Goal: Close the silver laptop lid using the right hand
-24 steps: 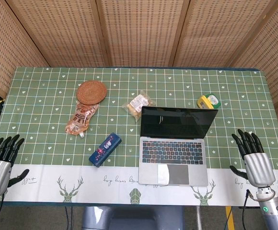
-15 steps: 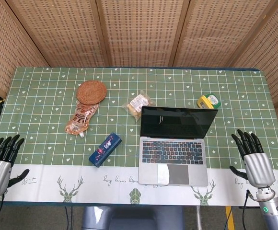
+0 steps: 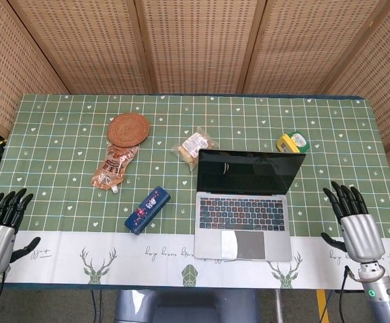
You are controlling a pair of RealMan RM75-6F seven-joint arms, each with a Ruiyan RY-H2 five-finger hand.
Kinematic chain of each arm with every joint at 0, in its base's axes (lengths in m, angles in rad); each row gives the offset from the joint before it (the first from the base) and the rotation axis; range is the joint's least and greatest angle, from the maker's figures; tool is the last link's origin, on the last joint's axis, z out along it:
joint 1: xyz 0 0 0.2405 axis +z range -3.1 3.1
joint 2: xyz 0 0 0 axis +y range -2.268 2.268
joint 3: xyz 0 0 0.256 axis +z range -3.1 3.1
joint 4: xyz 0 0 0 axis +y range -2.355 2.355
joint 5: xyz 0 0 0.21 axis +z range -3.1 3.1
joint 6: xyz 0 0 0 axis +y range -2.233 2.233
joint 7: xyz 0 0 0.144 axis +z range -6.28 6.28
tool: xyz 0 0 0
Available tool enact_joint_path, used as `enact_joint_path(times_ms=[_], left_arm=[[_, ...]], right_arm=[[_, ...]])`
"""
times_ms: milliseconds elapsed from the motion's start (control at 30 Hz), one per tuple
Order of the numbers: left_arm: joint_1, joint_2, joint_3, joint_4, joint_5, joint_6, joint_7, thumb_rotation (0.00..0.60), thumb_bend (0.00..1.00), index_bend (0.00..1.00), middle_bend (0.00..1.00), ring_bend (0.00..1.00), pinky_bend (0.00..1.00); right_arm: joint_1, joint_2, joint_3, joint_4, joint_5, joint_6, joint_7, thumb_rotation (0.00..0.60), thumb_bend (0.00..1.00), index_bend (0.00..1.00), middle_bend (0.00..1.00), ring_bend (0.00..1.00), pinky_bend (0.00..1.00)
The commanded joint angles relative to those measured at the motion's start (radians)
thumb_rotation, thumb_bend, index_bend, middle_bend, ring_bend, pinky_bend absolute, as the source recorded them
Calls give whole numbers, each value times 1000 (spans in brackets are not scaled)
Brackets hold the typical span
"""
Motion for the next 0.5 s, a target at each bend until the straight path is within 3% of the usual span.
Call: enact_joint_path(times_ms=[33, 100, 300, 400, 500], left_arm=[[1, 1, 0, 0, 0, 2, -2, 600, 174, 0, 0, 0, 0], [0, 1, -3, 0, -4, 0, -4, 600, 174, 0, 0, 0, 0], [-6, 0, -5, 2, -14, -16, -5, 600, 174, 0, 0, 0, 0], [-9, -1, -6, 3, -19, -22, -6, 600, 174, 0, 0, 0, 0], [-12, 4, -4, 3, -20, -33, -9, 600, 174, 0, 0, 0, 0]], right_arm=[[4, 0, 3, -2, -1, -1, 5, 600, 210, 0, 0, 0, 0], [24, 5, 20, -14, 1, -15, 7, 600, 268, 0, 0, 0, 0], [95, 38, 82, -102, 25, -75, -32, 600, 599, 3, 0, 0, 0], [138, 60, 122, -161, 52, -116, -72, 600, 764, 50, 0, 0, 7], [177, 81, 164, -227, 99, -161, -126, 600, 902, 150, 13, 1, 120]])
